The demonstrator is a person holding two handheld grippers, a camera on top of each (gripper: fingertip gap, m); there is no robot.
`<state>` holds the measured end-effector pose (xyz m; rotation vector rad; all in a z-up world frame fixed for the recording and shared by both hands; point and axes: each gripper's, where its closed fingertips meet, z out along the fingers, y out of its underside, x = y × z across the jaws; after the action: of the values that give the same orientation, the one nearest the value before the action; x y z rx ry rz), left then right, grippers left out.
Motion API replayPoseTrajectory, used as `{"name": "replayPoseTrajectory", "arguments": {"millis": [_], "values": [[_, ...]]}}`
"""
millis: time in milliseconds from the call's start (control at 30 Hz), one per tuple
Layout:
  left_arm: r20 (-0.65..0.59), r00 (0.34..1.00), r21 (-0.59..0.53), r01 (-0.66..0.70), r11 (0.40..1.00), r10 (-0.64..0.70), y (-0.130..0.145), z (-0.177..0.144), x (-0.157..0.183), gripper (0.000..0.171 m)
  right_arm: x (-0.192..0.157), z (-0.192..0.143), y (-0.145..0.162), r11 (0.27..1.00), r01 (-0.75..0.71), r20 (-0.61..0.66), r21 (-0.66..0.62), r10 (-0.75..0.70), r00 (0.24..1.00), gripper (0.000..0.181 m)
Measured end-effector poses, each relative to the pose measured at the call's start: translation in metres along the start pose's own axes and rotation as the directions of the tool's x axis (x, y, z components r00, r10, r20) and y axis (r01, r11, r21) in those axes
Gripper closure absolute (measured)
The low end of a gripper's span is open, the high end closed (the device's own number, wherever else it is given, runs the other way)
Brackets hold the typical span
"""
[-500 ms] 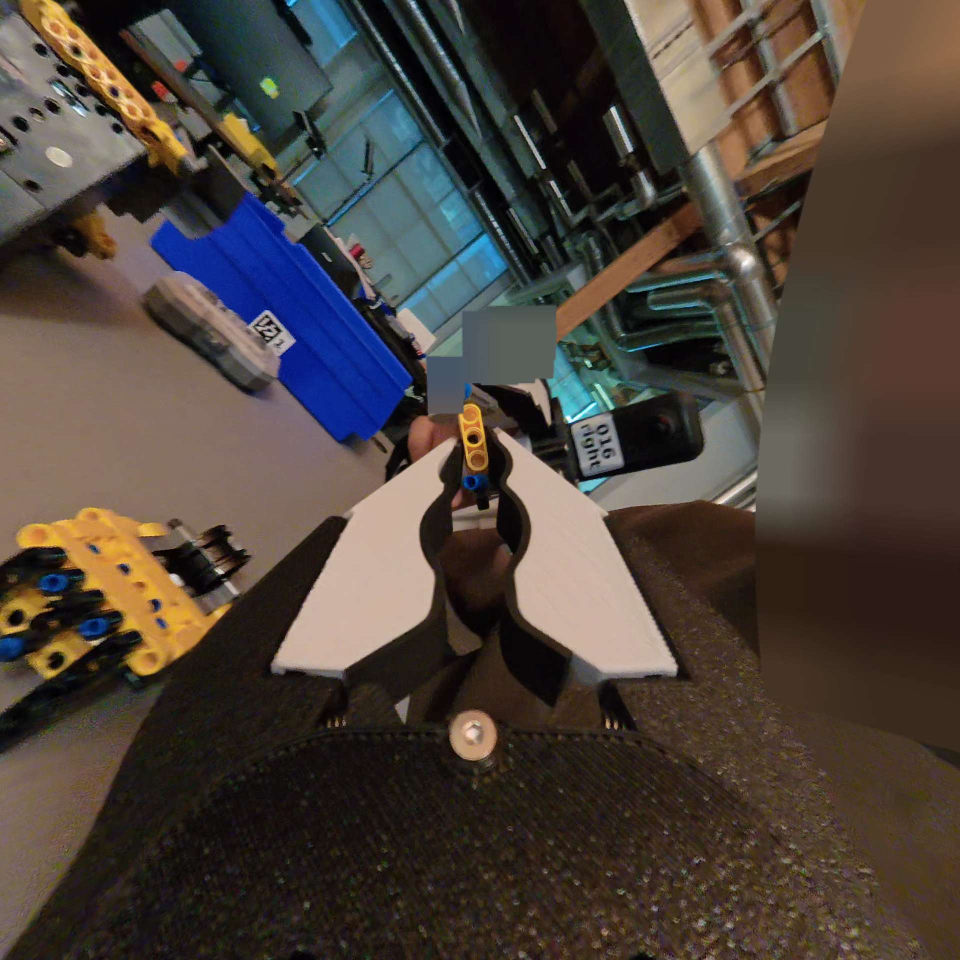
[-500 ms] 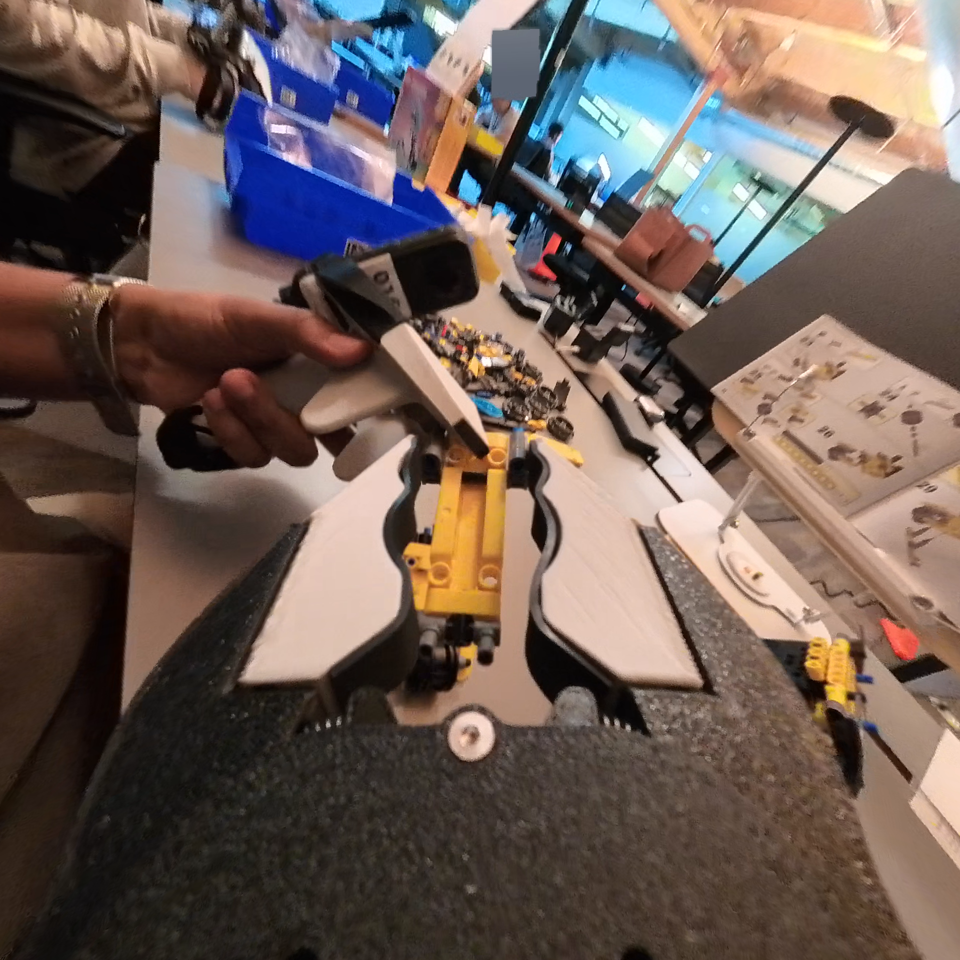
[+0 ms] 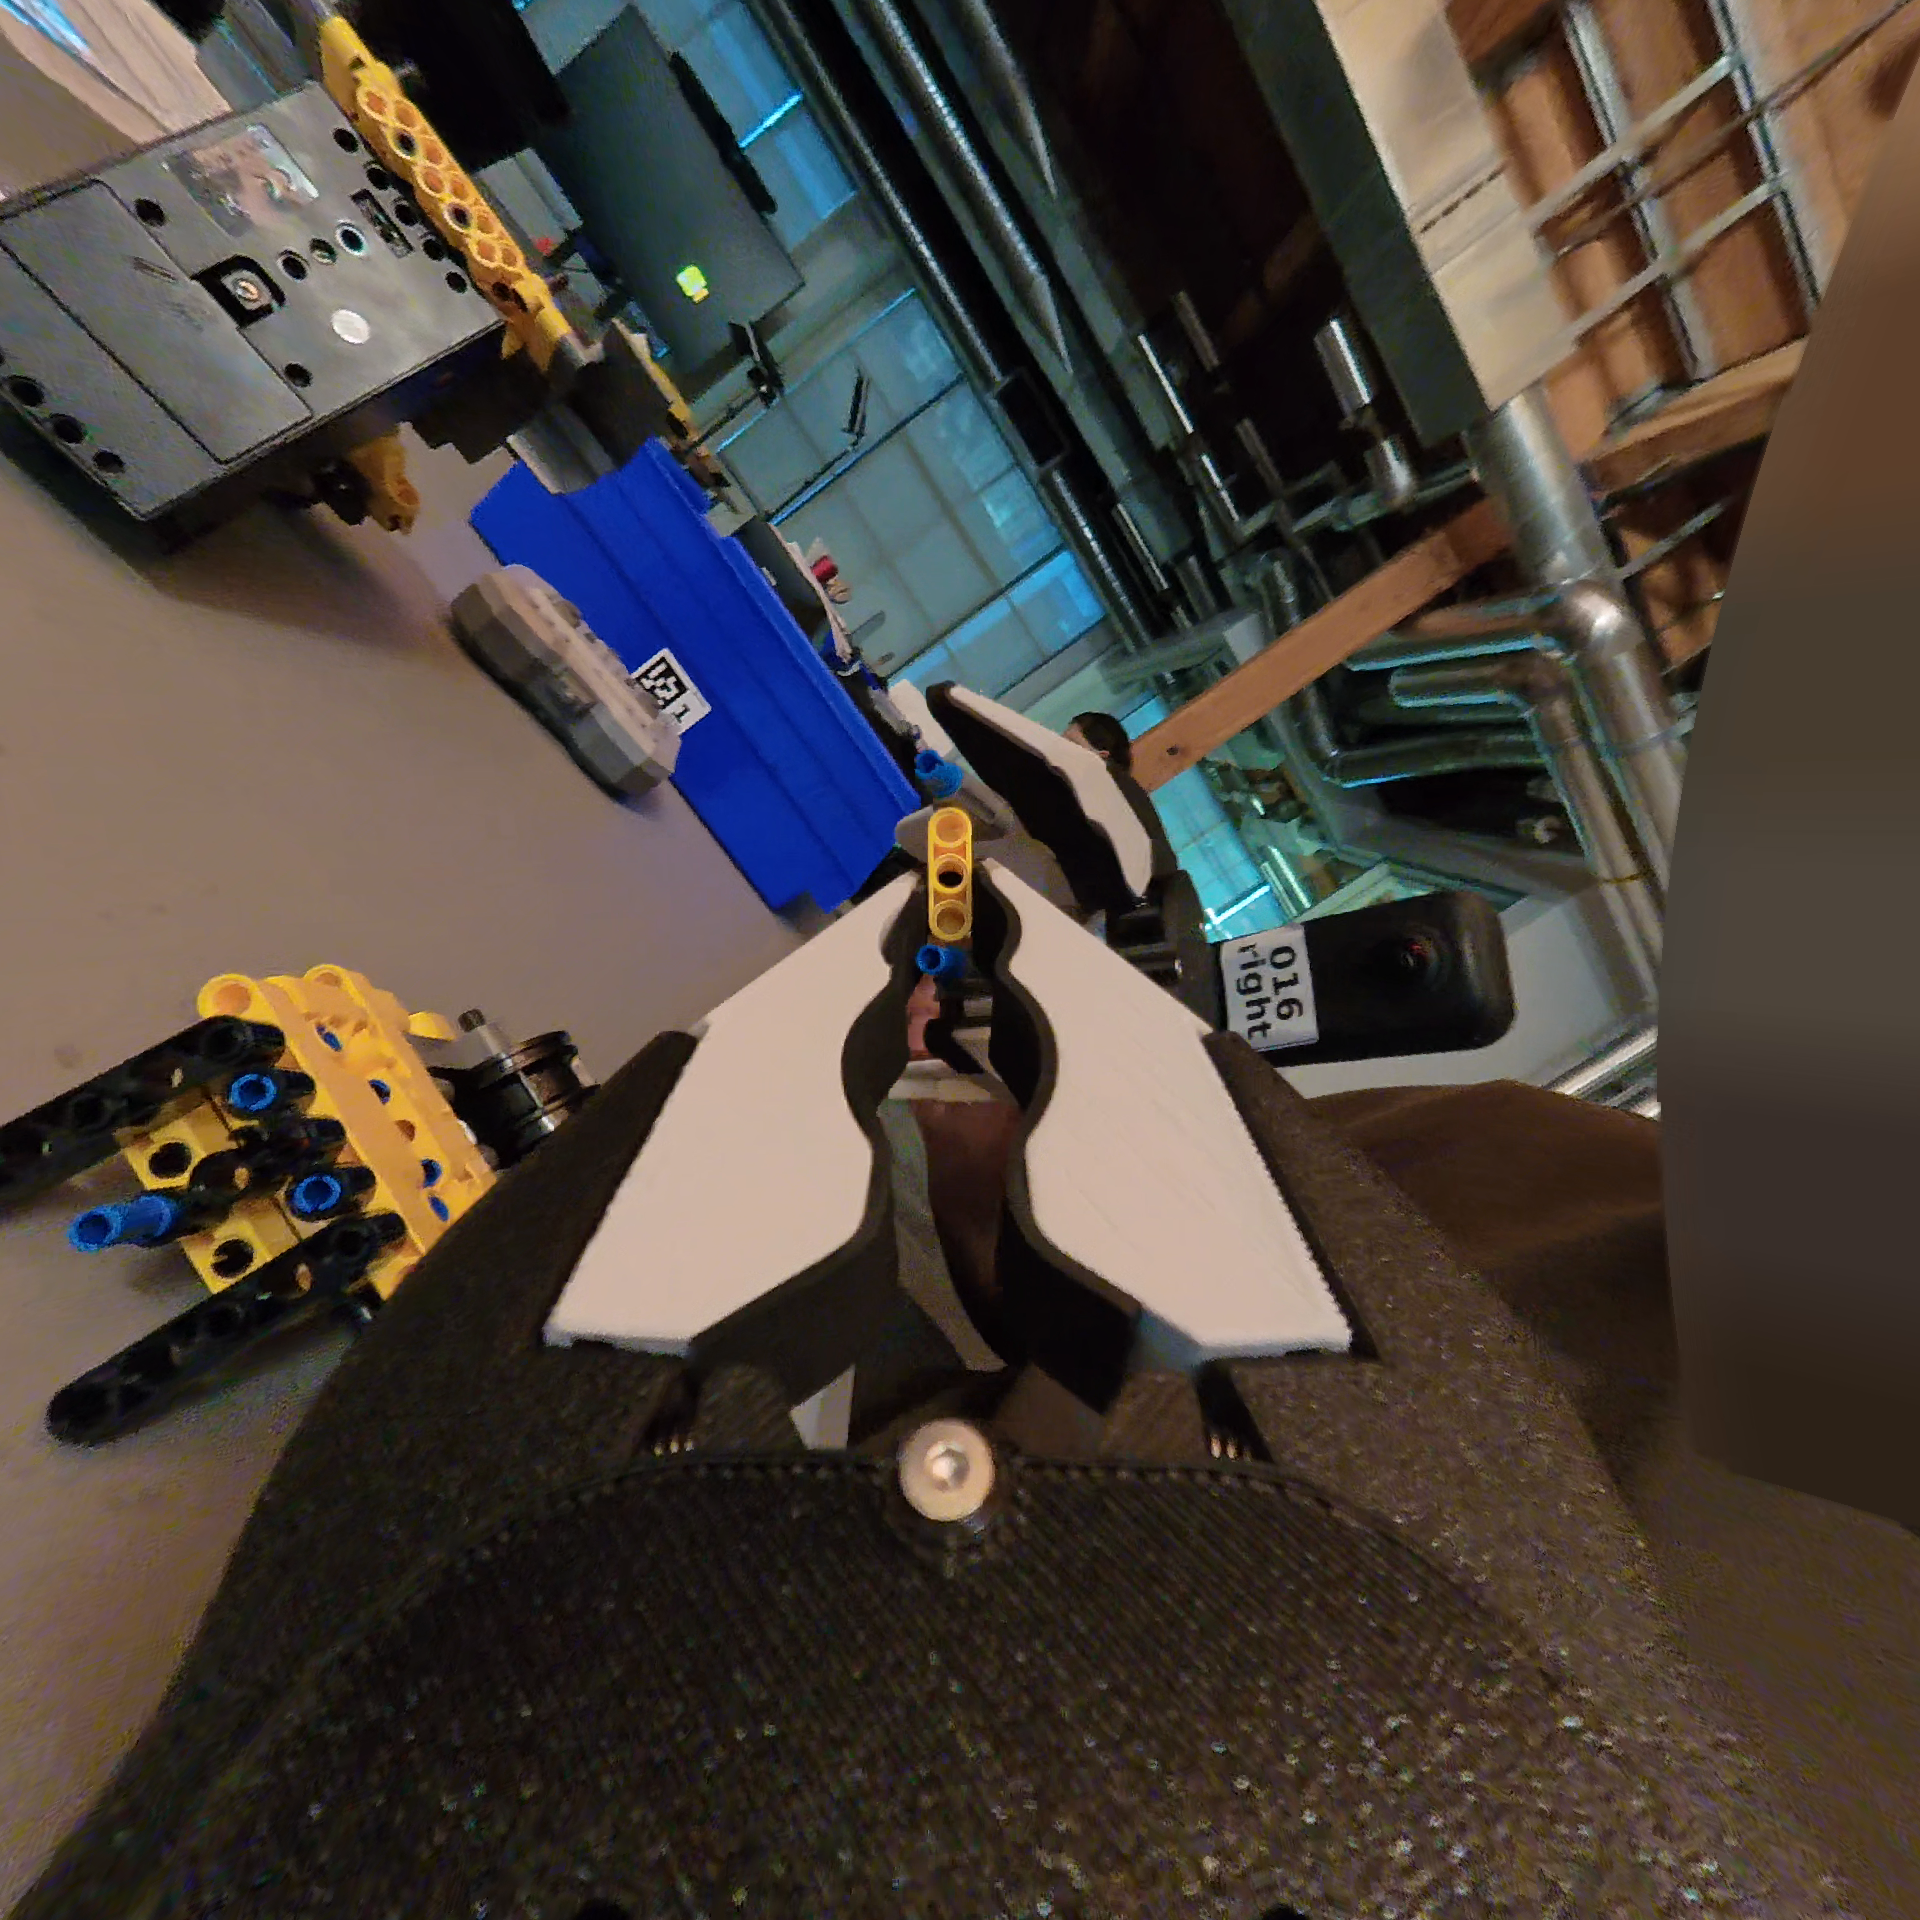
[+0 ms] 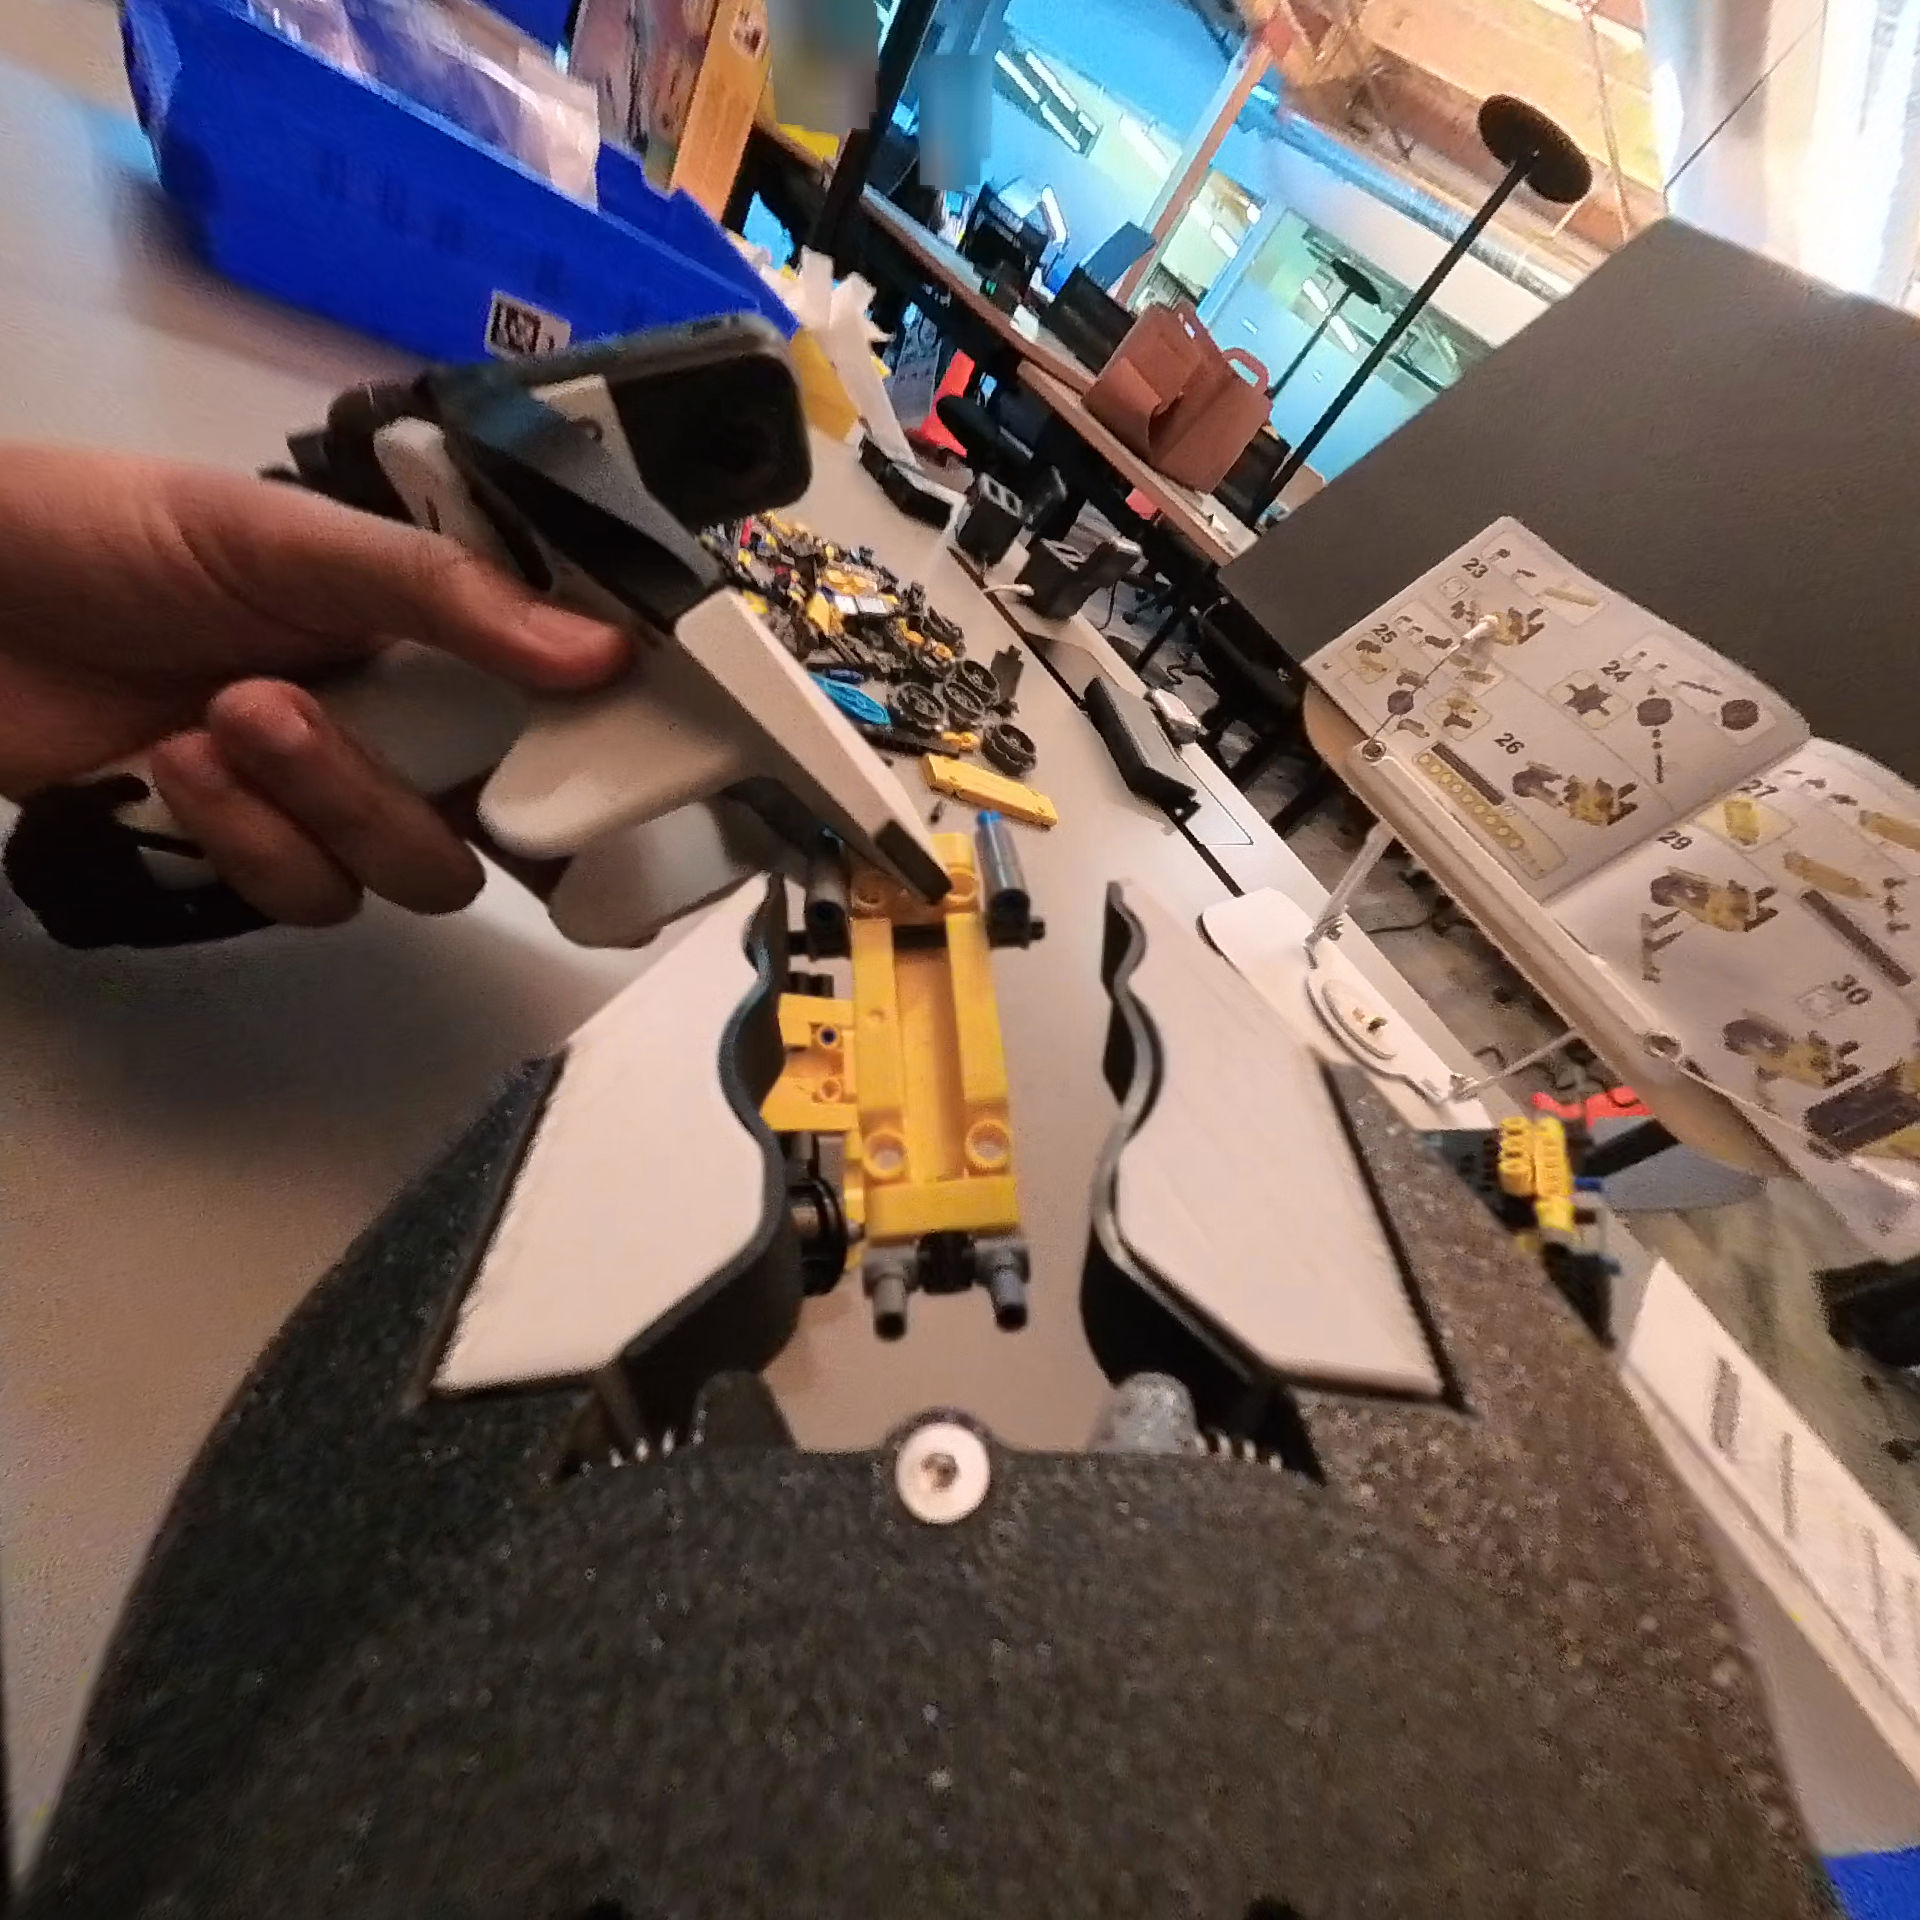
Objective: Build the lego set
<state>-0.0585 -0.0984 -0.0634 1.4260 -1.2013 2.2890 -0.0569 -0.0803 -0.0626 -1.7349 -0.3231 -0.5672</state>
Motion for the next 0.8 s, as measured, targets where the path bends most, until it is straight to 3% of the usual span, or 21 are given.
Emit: {"name": "replayPoseTrajectory", "arguments": {"millis": [233,467,600,667,733,800], "values": [[0.009,1.000,0.004,0.027,1.000,-0.028,-0.003,-0.005,-0.010,0.169,-0.009,0.010,0.004,0.995,0.101,0.047,-0.020,-0.100,0.994,0.135],[-0.005,1.000,-0.016,0.017,1.000,-0.017,-0.001,-0.005,-0.008,0.169,-0.010,0.008,0.001,0.999,-0.028,0.114,0.018,0.026,0.993,0.139],[-0.072,0.996,0.016,0.052,0.999,-0.051,-0.007,-0.008,0.000,0.141,-0.004,0.004,0.000,0.995,-0.095,0.116,0.042,0.090,0.989,0.140],[-0.071,0.997,0.002,0.038,0.999,-0.038,-0.006,-0.009,0.000,0.139,-0.003,0.002,-0.002,0.993,-0.110,0.124,0.051,0.103,0.987,0.140],[-0.067,0.997,-0.013,0.024,1.000,-0.025,-0.004,-0.008,0.001,0.143,-0.006,0.000,-0.005,0.992,-0.109,0.141,0.063,0.099,0.985,0.139],[-0.085,0.996,-0.016,0.020,1.000,-0.021,-0.002,-0.006,0.005,0.165,-0.011,-0.002,-0.009,0.992,-0.093,0.152,0.089,0.078,0.985,0.139]]}}
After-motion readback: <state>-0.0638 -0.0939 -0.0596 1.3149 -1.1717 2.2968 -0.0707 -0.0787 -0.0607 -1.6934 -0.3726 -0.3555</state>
